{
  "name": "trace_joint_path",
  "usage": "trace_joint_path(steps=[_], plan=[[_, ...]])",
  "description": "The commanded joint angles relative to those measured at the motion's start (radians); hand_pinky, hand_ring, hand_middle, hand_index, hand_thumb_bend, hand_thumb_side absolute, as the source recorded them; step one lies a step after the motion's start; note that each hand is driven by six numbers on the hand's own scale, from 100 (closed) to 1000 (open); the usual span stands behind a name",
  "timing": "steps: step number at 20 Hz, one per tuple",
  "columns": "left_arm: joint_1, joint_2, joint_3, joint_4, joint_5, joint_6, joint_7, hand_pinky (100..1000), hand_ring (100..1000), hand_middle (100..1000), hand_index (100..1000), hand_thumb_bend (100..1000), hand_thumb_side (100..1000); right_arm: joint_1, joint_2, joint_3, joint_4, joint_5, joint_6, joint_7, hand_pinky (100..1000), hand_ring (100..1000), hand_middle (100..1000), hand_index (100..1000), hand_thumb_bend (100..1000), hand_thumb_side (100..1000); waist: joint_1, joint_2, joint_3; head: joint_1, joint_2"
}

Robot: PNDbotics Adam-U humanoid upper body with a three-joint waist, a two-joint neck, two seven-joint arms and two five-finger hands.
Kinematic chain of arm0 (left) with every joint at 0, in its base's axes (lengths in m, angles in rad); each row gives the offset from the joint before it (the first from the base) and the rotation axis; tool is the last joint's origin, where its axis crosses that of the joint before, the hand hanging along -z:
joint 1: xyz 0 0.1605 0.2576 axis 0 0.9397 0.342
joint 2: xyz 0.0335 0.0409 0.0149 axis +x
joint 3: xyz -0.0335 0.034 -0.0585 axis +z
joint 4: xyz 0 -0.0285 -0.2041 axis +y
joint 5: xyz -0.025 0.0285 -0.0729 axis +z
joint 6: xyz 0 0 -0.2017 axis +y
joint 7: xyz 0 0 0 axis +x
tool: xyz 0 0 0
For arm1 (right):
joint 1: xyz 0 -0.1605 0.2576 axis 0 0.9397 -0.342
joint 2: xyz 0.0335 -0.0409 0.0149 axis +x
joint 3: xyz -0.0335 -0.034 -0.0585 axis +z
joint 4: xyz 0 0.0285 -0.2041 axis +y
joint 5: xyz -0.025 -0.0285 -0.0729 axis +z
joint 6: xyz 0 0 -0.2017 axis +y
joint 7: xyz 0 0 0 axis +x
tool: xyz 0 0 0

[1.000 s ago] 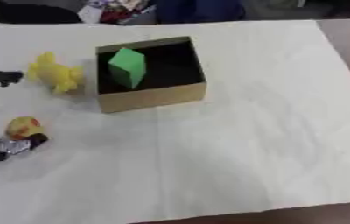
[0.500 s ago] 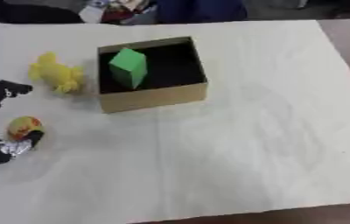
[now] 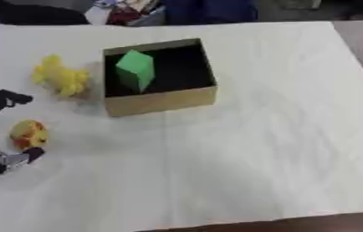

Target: Pick up objects on the table and place them in the box.

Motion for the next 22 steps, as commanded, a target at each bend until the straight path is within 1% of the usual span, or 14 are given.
trace_joint_path(steps=[1,2,4,7,11,18,22], plan=[[-0.022,0.043,0.032,0.032,-0.043,0.002,-0.044,755,846,814,948,704,563,-0.008,-0.01,-0.013,-0.017,-0.003,0.0,0.005,887,800,679,879,100,1000,0.002,-0.024,0.002,0.001,-0.008],[-0.028,0.043,0.035,0.045,-0.057,0.001,-0.058,757,846,813,947,697,562,-0.007,-0.009,-0.014,-0.017,-0.003,0.0,0.005,887,800,679,880,100,1000,0.003,-0.024,0.002,0.002,-0.008],[-0.04,0.039,0.038,0.071,-0.085,-0.008,-0.086,759,846,814,949,643,554,-0.006,-0.008,-0.013,-0.017,-0.003,0.002,0.007,888,800,677,878,100,1000,0.003,-0.024,0.001,0.003,-0.008],[-0.058,0.028,0.043,0.102,-0.125,-0.026,-0.13,756,846,817,955,604,547,-0.005,-0.007,-0.013,-0.017,-0.003,0.003,0.01,889,799,676,879,100,1000,0.004,-0.024,0.001,0.003,-0.007],[-0.081,0.014,0.051,0.134,-0.151,-0.041,-0.188,755,847,819,959,592,542,-0.002,-0.006,-0.014,-0.017,-0.002,0.004,0.01,890,799,675,878,100,1000,0.005,-0.023,0.001,0.005,-0.007],[-0.126,-0.018,0.061,0.195,-0.156,-0.043,-0.29,739,840,815,952,610,527,0.0,-0.003,-0.017,-0.017,-0.001,0.006,0.007,892,800,677,880,100,1000,0.005,-0.018,-0.004,0.007,-0.007],[-0.141,-0.031,0.065,0.202,-0.156,-0.049,-0.349,728,834,810,947,602,518,0.002,-0.001,-0.018,-0.017,0.001,0.009,0.005,893,802,677,880,100,1000,0.004,-0.013,-0.005,0.007,-0.009]])
